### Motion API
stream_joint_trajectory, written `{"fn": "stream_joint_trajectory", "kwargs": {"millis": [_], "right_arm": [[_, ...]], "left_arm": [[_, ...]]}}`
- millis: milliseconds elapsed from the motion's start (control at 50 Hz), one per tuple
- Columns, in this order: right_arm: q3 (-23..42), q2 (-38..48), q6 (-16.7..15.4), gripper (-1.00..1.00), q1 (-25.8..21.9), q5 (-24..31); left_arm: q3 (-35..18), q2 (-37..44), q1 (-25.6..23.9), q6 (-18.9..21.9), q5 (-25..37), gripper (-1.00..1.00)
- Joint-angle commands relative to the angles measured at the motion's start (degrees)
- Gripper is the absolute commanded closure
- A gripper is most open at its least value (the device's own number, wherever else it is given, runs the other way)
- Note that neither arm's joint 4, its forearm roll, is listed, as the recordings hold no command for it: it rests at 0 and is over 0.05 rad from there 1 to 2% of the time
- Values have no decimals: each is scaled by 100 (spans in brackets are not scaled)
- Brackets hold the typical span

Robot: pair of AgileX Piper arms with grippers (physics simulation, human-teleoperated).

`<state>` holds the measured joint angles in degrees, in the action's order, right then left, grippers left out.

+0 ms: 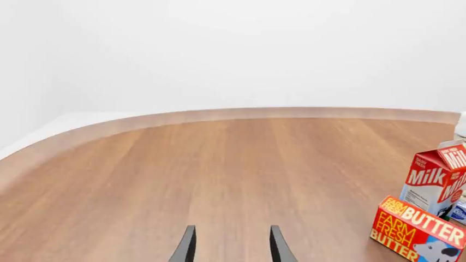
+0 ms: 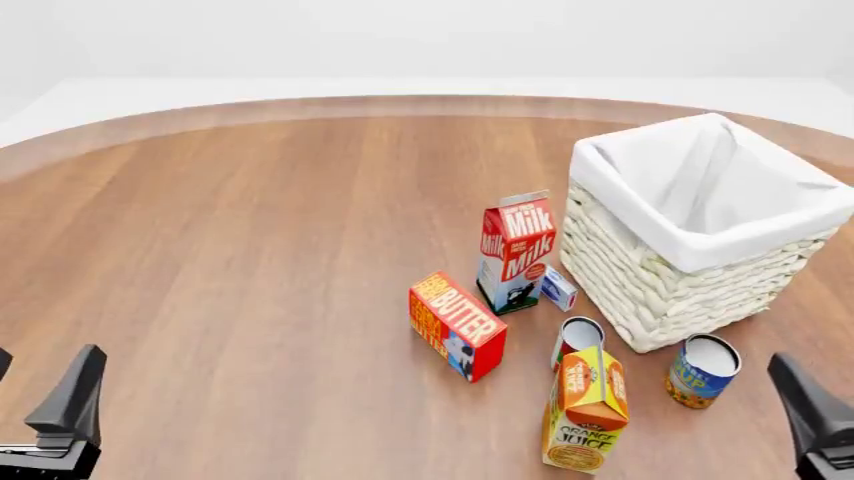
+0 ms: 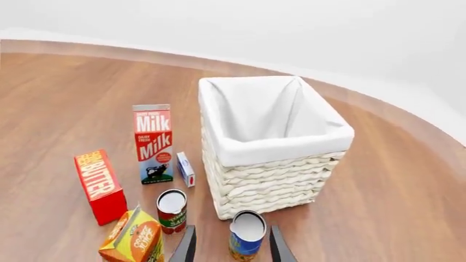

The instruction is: Pick up the alphabet soup, and put it in the basket.

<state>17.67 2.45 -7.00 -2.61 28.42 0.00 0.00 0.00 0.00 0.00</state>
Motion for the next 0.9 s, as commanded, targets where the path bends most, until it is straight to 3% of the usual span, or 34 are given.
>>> {"fn": "stream_joint_trajectory", "kwargs": {"millis": [20, 560, 760, 900], "right_arm": [[-79, 59, -107, -100, 140, 152], [-677, 342, -160, -100, 373, -472], [-990, 669, -336, -100, 496, -1059], [-1133, 843, -286, -100, 552, -1330]], "left_arm": [[0, 0, 0, 0, 0, -100], [0, 0, 0, 0, 0, -100], [0, 0, 0, 0, 0, -100], [0, 0, 0, 0, 0, -100]]}}
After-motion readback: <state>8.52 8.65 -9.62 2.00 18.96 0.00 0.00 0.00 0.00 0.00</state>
